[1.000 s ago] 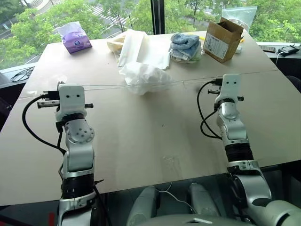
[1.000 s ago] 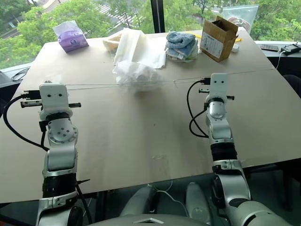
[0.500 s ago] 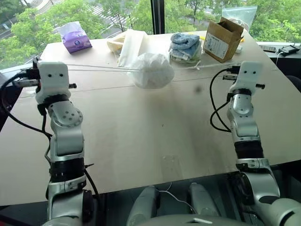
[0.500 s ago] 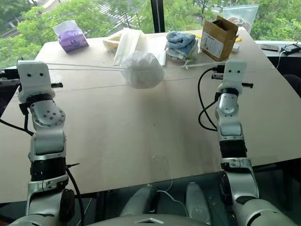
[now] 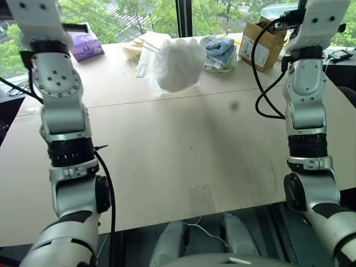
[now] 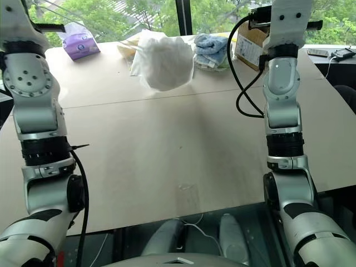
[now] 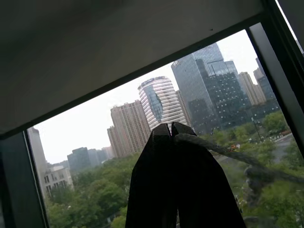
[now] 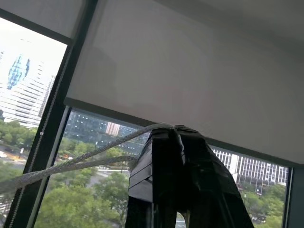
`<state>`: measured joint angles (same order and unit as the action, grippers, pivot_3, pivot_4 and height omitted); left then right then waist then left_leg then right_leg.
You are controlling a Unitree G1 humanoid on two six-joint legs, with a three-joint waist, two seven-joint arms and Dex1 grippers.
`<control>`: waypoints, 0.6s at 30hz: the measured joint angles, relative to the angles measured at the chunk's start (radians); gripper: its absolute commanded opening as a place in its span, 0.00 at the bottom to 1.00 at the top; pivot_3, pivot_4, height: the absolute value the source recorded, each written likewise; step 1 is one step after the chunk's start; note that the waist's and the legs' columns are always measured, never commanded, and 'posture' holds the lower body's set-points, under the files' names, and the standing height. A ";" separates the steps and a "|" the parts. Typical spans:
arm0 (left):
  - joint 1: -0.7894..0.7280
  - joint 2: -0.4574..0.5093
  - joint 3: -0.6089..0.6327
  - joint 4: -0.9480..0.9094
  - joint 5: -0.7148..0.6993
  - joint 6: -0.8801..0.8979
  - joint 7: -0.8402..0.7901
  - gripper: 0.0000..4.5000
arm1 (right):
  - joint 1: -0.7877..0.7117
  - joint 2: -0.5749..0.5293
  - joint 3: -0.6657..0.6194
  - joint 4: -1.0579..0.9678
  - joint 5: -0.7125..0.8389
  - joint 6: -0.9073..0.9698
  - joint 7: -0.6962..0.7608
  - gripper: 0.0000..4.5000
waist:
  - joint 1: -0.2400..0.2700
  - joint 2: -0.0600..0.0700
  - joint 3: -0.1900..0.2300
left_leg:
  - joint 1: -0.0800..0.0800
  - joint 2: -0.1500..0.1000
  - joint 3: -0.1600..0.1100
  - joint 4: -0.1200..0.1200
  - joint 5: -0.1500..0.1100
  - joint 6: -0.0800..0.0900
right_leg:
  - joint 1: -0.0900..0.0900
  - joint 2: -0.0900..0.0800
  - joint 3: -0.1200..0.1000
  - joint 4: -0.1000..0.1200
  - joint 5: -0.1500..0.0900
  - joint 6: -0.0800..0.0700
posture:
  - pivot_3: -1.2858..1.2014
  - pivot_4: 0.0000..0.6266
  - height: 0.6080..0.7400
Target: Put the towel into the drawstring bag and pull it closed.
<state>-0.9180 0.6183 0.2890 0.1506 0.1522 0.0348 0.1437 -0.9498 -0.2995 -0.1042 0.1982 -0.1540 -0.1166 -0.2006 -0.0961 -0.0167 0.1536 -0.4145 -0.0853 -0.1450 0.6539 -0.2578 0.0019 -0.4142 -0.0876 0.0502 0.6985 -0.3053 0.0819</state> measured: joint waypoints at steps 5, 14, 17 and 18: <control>-0.021 0.008 0.045 0.063 -0.039 -0.022 0.007 0.00 | -0.010 -0.009 -0.013 0.019 -0.003 -0.024 0.004 0.00 | -0.004 0.000 0.000 | 0.001 0.000 0.000 0.001 0.000 0.000 | 0.000 0.000 0.000 0.002 0.000 0.000 | 0.52 0.24 1.00; 0.038 -0.010 0.039 0.061 -0.045 -0.011 0.008 0.00 | -0.008 -0.015 0.012 0.033 -0.029 -0.043 0.024 0.00 | -0.003 0.000 -0.001 | 0.001 -0.001 0.000 0.004 0.000 0.000 | 0.000 0.000 0.000 0.005 0.000 0.000 | 0.52 0.24 1.00; 0.162 -0.025 0.030 0.084 -0.055 -0.008 -0.008 0.00 | 0.052 -0.036 0.003 0.072 -0.039 -0.029 0.011 0.00 | -0.002 0.000 -0.001 | -0.001 -0.001 -0.001 0.007 0.000 0.000 | 0.000 0.000 0.000 0.007 0.000 0.000 | 0.52 0.24 1.00; 0.189 -0.029 0.042 0.089 -0.056 0.003 0.003 0.00 | 0.062 -0.046 -0.014 0.083 -0.038 -0.015 -0.002 0.00 | -0.002 0.000 -0.001 | -0.001 -0.001 -0.001 0.008 0.000 0.000 | 0.000 0.000 0.000 0.007 0.000 0.000 | 0.52 0.24 1.00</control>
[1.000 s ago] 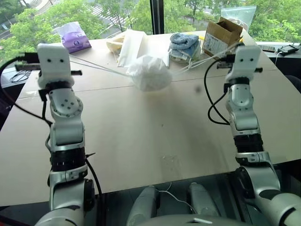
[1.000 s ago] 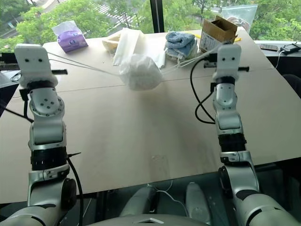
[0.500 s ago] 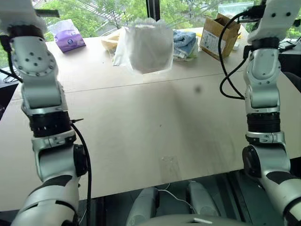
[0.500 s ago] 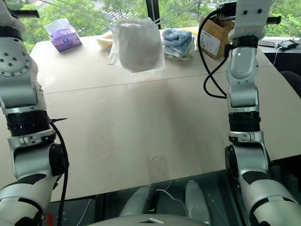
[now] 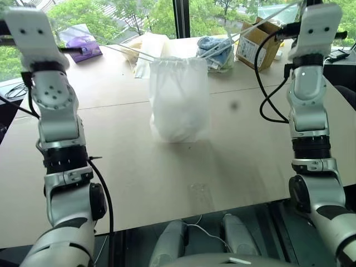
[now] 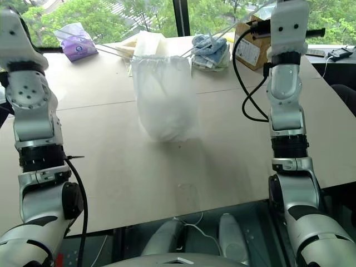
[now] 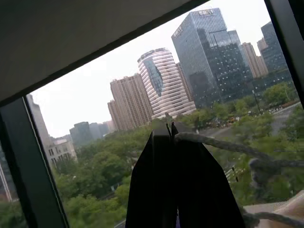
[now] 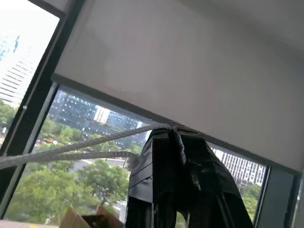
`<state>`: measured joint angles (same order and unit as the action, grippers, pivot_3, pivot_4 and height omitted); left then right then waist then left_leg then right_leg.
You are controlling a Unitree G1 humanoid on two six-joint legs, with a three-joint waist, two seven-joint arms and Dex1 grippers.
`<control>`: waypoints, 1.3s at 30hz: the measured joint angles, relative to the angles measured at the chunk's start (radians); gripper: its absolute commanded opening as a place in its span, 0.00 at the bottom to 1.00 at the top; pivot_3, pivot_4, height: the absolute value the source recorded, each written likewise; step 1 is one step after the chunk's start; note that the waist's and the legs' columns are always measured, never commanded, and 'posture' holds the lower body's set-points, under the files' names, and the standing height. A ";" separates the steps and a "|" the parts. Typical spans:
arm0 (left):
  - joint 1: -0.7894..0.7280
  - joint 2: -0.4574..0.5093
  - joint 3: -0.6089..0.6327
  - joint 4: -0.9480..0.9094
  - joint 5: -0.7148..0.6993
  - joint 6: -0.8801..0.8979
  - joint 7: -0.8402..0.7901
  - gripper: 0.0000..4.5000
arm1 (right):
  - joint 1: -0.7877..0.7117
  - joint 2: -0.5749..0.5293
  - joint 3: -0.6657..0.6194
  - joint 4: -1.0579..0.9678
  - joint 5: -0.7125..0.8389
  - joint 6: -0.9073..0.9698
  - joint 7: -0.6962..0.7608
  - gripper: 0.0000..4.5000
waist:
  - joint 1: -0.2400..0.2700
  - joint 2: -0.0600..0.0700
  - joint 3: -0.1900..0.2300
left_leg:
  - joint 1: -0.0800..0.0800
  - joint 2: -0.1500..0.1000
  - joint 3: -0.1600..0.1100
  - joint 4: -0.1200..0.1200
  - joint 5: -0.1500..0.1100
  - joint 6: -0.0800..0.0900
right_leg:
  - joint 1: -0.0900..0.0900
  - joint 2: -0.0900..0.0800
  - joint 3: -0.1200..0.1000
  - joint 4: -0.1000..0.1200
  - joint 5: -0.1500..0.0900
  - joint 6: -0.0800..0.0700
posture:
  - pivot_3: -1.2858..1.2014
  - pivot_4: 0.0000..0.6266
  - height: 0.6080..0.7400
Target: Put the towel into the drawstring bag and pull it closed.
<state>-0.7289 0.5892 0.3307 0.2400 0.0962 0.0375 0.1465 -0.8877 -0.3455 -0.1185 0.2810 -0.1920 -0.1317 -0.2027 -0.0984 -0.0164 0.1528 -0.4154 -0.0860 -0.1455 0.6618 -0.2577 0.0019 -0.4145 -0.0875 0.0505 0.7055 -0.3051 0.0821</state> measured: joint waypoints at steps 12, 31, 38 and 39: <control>0.217 -0.102 0.082 -0.144 -0.032 0.193 0.186 0.00 | 0.139 0.058 -0.076 -0.002 0.122 0.186 -0.174 0.00 | 0.004 0.000 0.000 | 0.001 0.000 0.001 0.007 0.000 0.000 | 0.001 0.000 0.002 0.008 0.000 0.000 | 0.52 0.24 1.00; 0.387 -0.154 -0.029 -0.207 -0.341 0.329 -0.305 0.00 | 0.389 0.005 0.097 -0.189 0.508 0.616 0.426 0.00 | 0.012 0.000 -0.001 | 0.000 0.000 0.000 0.006 0.000 0.000 | 0.001 0.000 0.001 0.006 0.000 0.000 | 0.52 0.24 1.00; 0.559 -0.103 -0.184 -0.437 -0.515 0.494 -0.623 0.12 | 0.491 -0.096 0.198 -0.377 0.576 0.633 0.762 0.39 | 0.007 0.000 -0.001 | 0.002 0.001 0.001 0.006 0.000 0.000 | 0.002 0.001 0.002 0.007 0.000 0.000 | 0.52 0.24 1.00; 0.576 -0.099 -0.189 -0.456 -0.525 0.505 -0.647 0.19 | 0.493 -0.114 0.199 -0.389 0.585 0.632 0.803 0.51 | 0.011 0.000 -0.001 | 0.002 0.001 0.001 0.006 0.000 0.001 | 0.002 0.001 0.002 0.007 0.000 0.000 | 0.52 0.24 1.00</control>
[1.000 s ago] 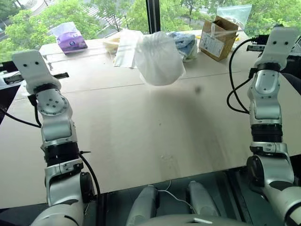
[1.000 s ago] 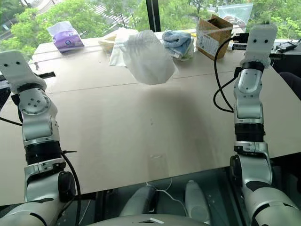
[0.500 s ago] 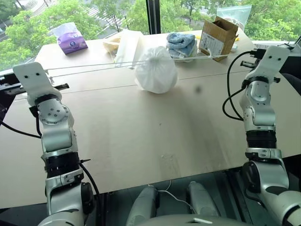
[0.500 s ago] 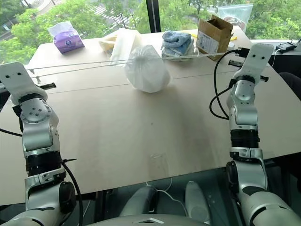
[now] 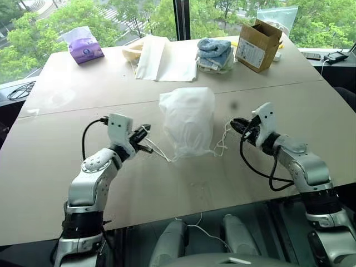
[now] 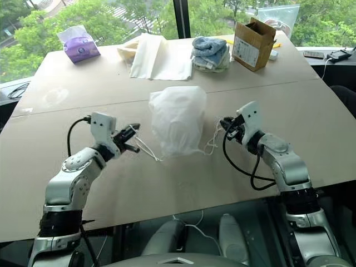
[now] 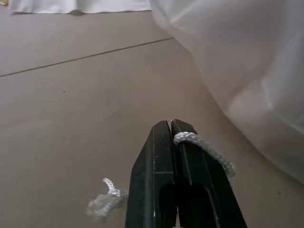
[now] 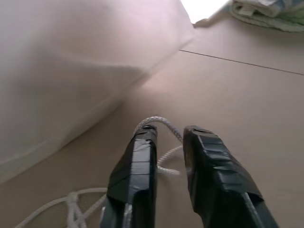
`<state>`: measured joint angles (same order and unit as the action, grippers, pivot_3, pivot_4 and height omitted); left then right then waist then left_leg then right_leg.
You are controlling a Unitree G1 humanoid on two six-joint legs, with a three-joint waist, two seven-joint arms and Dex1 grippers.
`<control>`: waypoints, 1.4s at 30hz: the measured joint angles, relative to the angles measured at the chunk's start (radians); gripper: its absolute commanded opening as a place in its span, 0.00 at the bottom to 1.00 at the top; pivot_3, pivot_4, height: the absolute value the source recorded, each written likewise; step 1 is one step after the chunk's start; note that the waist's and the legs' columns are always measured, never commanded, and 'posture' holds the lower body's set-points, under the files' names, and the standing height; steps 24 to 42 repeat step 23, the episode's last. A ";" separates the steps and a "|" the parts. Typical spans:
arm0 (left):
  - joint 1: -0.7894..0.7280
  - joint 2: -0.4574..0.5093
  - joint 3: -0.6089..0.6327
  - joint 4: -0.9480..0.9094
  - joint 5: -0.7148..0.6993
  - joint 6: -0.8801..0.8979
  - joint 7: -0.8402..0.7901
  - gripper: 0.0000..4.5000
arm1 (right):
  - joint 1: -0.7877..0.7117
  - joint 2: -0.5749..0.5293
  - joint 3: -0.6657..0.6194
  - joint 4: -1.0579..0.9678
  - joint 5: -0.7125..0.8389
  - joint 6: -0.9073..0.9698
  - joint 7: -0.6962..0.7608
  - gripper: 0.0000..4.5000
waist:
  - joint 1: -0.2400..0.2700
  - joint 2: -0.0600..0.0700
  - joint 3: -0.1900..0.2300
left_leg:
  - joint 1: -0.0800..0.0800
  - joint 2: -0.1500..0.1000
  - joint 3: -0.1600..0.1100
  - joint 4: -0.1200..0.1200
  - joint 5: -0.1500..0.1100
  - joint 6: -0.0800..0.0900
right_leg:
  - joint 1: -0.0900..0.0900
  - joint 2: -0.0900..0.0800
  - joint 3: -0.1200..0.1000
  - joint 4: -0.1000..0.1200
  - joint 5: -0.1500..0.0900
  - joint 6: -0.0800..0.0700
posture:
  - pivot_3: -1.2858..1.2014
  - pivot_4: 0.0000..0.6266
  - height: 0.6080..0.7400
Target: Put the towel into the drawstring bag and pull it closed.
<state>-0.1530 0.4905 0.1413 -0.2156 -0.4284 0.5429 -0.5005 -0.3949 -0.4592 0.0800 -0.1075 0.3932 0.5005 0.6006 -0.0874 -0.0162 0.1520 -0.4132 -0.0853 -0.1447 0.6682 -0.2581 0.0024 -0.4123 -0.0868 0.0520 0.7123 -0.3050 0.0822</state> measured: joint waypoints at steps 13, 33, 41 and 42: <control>0.267 0.178 0.087 -0.033 0.018 -0.114 -0.211 0.91 | 0.275 -0.206 -0.040 -0.033 0.032 -0.111 0.334 1.00 | 0.049 0.000 0.000 | 0.000 0.001 0.000 -0.002 -0.001 0.001 | 0.001 -0.003 -0.001 -0.004 0.000 0.000 | 0.52 0.24 1.00; 0.458 0.179 0.152 -0.050 0.027 -0.227 -0.264 0.91 | 0.432 -0.219 -0.141 -0.001 0.026 -0.268 0.392 1.00 | 0.058 0.001 0.001 | 0.031 0.002 0.000 -0.016 -0.004 0.007 | 0.034 -0.003 -0.003 -0.022 0.000 -0.001 | 0.52 0.24 1.00; 0.458 0.179 0.152 -0.050 0.027 -0.227 -0.264 0.91 | 0.432 -0.219 -0.141 -0.001 0.026 -0.268 0.392 1.00 | 0.058 0.001 0.001 | 0.031 0.002 0.000 -0.016 -0.004 0.007 | 0.034 -0.003 -0.003 -0.022 0.000 -0.001 | 0.52 0.24 1.00; 0.458 0.179 0.152 -0.050 0.027 -0.227 -0.264 0.91 | 0.432 -0.219 -0.141 -0.001 0.026 -0.268 0.392 1.00 | 0.058 0.001 0.001 | 0.031 0.002 0.000 -0.016 -0.004 0.007 | 0.034 -0.003 -0.003 -0.022 0.000 -0.001 | 0.52 0.24 1.00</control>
